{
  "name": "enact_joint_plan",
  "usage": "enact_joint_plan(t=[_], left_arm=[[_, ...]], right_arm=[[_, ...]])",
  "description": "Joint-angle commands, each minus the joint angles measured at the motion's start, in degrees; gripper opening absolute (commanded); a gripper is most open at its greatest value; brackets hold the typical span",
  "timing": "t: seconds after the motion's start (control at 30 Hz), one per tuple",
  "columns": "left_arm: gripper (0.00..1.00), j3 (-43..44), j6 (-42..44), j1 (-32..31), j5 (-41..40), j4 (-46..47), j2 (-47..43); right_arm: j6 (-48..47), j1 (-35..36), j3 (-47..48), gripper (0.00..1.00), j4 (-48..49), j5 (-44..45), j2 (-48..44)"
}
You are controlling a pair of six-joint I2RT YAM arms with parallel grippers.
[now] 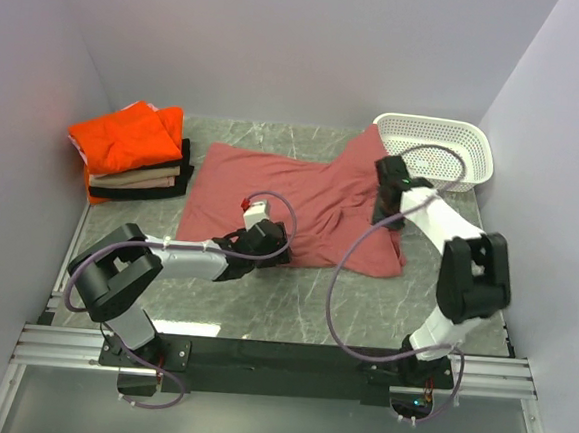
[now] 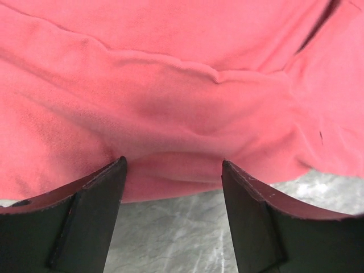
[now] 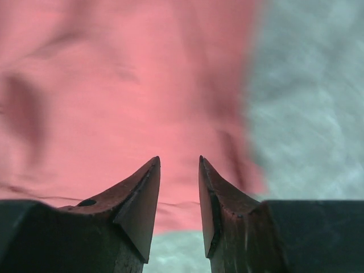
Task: Fold and stack the t-shirts
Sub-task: Fold the tshirt
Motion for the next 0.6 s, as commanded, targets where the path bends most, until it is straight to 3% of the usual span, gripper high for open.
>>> enact_joint_plan(t=[0.0, 0.3, 0.57], left_arm=[[0.75, 0.36, 1.1, 0.64, -4.02, -14.03, 0.85], [0.77, 1.24, 4.0, 5.21, -2.8, -14.22, 0.68], [0.77, 1.33, 5.76, 7.32, -1.3, -13.95, 0.41]], right_arm=[[1.59, -2.8, -6.88, 0.41, 0.91, 2.37, -7.21], [3.26, -4.66, -15.59, 0.43, -1.82, -1.05, -16.45], [5.11, -4.75, -24.37, 0.43, -1.2, -11.07, -21.99]])
